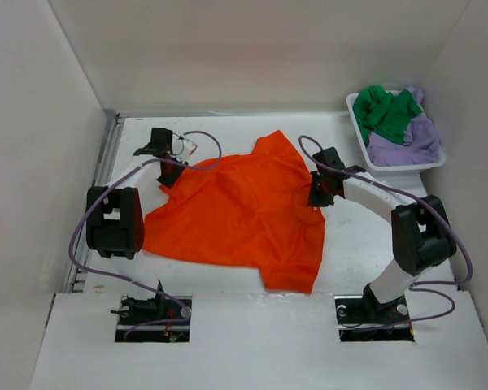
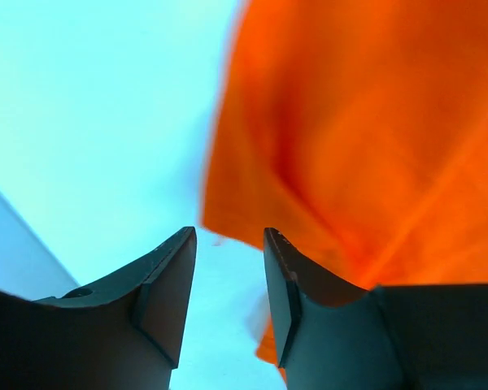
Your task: Fold and stack the t-shirts
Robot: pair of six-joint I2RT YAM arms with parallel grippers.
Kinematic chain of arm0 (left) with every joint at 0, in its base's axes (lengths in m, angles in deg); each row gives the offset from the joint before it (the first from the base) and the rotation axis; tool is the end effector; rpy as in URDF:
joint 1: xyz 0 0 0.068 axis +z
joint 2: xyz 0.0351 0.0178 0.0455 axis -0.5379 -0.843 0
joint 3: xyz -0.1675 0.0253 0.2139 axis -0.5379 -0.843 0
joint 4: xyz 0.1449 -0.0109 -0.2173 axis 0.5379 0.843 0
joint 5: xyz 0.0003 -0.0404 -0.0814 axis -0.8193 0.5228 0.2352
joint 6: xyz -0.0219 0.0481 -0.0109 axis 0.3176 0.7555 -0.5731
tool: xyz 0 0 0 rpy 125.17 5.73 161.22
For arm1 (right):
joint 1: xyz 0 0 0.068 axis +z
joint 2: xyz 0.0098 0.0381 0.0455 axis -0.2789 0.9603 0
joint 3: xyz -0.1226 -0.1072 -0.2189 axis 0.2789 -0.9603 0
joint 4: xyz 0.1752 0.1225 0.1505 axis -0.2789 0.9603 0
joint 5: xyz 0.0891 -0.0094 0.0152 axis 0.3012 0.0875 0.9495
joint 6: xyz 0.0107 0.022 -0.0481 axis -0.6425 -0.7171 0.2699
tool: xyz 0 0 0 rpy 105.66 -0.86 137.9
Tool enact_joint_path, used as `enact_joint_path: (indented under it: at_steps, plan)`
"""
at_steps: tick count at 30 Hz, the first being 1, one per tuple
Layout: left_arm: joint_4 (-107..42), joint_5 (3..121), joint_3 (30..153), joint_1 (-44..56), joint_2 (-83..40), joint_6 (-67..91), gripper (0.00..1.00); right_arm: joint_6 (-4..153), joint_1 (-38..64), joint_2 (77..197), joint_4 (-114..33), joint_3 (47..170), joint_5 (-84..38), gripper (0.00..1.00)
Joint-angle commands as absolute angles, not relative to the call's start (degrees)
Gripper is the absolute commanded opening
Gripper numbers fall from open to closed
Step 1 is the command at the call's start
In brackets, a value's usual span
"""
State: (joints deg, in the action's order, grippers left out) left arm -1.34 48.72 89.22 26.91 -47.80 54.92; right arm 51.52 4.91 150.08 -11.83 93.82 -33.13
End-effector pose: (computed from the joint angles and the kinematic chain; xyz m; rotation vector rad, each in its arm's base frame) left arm 0.3661 -0.0329 0.1980 0.8095 2.5258 0.2691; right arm 0.3052 0.1161 0.1947 0.2181 2.6753 0.2273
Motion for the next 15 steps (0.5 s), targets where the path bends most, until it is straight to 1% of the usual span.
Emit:
enact_joint_path:
  at_steps: [1, 6, 12, 15]
  plan:
    - [-1.5, 51.1, 93.2, 29.2, -46.9, 52.9, 0.36, 50.8, 5.5, 147.8, -14.6, 93.4, -32.7, 0.21]
    - [1.0, 52.6, 94.9, 29.7, -51.4, 52.3, 0.35, 50.8, 5.5, 148.1, -14.6, 93.8, -32.7, 0.21]
    - [6.5, 59.3, 97.6, 29.9, -53.0, 49.6, 0.35, 50.8, 5.5, 147.8, -14.6, 93.1, -32.7, 0.21]
    - [7.5, 59.0, 97.6, 30.6, -54.8, 49.5, 0.35, 50.8, 5.5, 147.8, -14.6, 92.6, -33.0, 0.21]
